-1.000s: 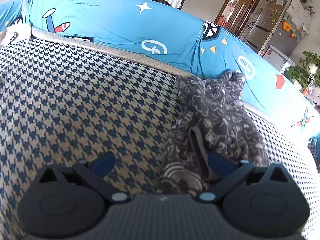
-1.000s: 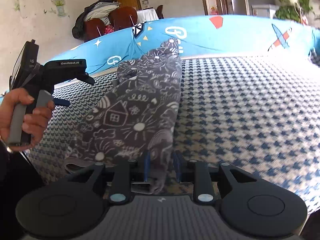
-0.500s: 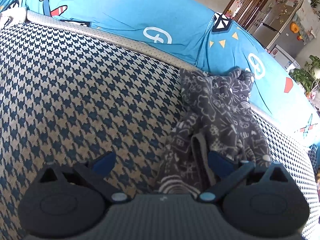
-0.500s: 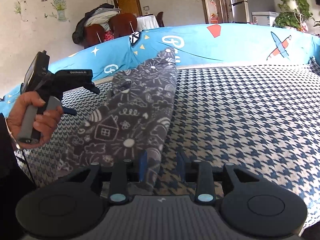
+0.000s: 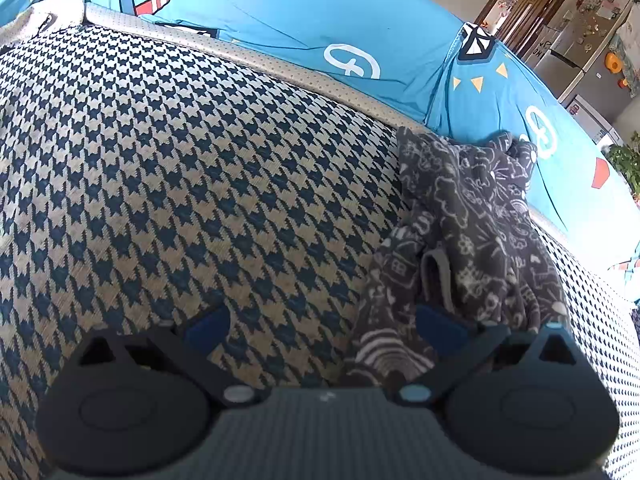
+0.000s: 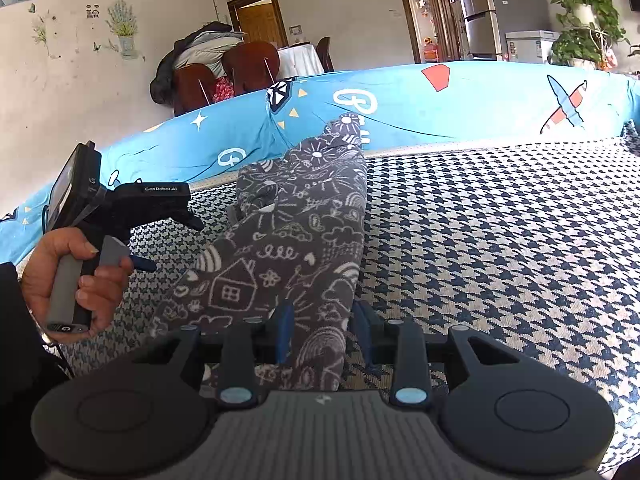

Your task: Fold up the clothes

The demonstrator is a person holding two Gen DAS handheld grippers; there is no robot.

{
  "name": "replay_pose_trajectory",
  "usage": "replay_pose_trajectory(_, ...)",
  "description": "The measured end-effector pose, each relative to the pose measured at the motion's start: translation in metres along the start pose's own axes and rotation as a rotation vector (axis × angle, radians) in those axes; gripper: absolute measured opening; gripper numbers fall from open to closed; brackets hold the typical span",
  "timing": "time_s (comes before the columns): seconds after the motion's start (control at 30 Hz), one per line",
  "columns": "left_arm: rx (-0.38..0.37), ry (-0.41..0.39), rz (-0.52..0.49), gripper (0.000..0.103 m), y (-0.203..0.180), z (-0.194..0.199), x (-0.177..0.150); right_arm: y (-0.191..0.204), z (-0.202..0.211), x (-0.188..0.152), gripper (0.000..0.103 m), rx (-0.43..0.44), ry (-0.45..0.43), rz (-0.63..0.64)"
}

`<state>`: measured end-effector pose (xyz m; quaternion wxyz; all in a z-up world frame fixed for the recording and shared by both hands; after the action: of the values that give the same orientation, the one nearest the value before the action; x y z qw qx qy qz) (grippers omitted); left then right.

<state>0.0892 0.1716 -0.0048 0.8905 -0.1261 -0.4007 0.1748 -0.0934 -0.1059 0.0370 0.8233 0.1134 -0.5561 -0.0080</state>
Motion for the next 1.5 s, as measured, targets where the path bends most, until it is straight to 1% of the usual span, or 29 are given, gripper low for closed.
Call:
replay_pose_trajectory(0.57, 0.013, -0.011, 0.001, 0.103, -0.008, 0.008, -0.001, 0.011, -0.003, -0.004, 0.034, 0.017, 0.008, 0.026)
replay_pose_trajectory(0.8, -0.004, -0.011, 0.013, 0.103, -0.021, 0.019, -0.002, 0.011, -0.002, -0.003, 0.034, 0.011, 0.001, 0.026)
replay_pose_trajectory(0.93, -0.039, -0.017, 0.011, 0.103, -0.030, 0.030, -0.004, 0.009, 0.001, -0.001, 0.034, 0.007, -0.009, 0.021)
replay_pose_trajectory(1.13, -0.061, -0.013, -0.024, 0.103, -0.044, 0.045, -0.022, 0.003, 0.007, 0.003, 0.034, -0.006, -0.031, 0.008)
replay_pose_trajectory(1.3, -0.103, 0.004, -0.045, 0.103, -0.055, 0.053, -0.035, -0.002, 0.017, 0.009, 0.034, -0.017, -0.054, 0.002)
replay_pose_trajectory(1.37, -0.125, 0.003, -0.051, 0.103, -0.057, 0.058, -0.035, -0.003, 0.022, 0.012, 0.034, -0.020, -0.066, 0.013)
replay_pose_trajectory(1.5, -0.171, -0.016, -0.068, 0.103, -0.061, 0.069, -0.026, -0.010, 0.024, 0.010, 0.034, -0.031, -0.065, 0.001)
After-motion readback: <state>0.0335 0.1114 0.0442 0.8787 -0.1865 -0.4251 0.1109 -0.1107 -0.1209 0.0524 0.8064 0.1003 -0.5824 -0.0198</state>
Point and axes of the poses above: each gripper's, at about its wrist camera, not at the fingertips, and z roughly against the way its jaws point, y to its left, x to its top, the point moved 3 cm from there along -z, roughly the way its jaws point, and after that the axes turned 12 degrees about -y, right-handed, at the moved point
